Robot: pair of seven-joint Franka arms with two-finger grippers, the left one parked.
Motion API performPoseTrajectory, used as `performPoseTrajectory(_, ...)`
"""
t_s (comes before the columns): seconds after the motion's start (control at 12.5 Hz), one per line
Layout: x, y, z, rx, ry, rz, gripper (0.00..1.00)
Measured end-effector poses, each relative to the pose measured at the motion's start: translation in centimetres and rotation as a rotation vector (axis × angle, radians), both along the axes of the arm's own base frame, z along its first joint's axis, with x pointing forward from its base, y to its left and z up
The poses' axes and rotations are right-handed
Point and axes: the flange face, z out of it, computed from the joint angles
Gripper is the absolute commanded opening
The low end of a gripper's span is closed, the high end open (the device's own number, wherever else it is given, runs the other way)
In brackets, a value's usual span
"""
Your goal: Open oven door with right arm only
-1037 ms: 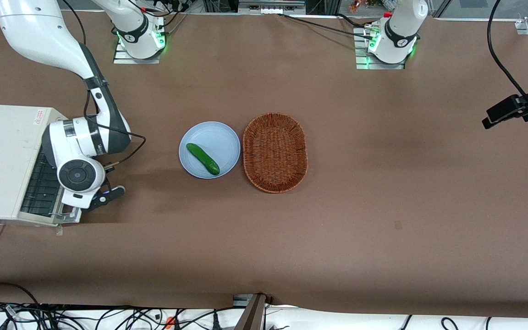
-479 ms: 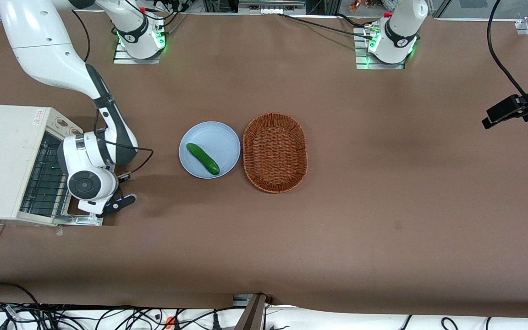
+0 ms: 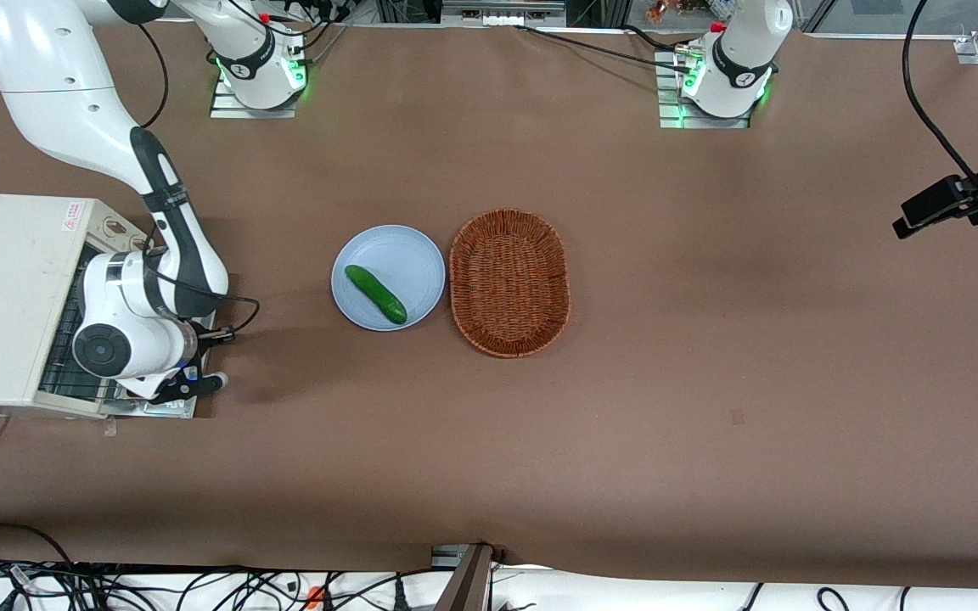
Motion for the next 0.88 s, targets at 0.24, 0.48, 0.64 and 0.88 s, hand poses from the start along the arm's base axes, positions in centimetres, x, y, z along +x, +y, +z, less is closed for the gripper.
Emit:
performPoseTrajectory(0.24, -0.5, -0.7, -0.2, 0.011, 0.034, -0.132, 0.0)
performPoseTrajectory(0.48, -0.9, -0.2, -0.4, 0.007, 0.055, -0.23, 0.0)
performPoseTrajectory(0.64, -0.8, 1.2, -0.2, 0.013, 0.053, -0.259, 0.0)
performPoseTrajectory(0.88, -0.2, 3.3, 2.4, 0.028, 0.074, -0.262, 0.07)
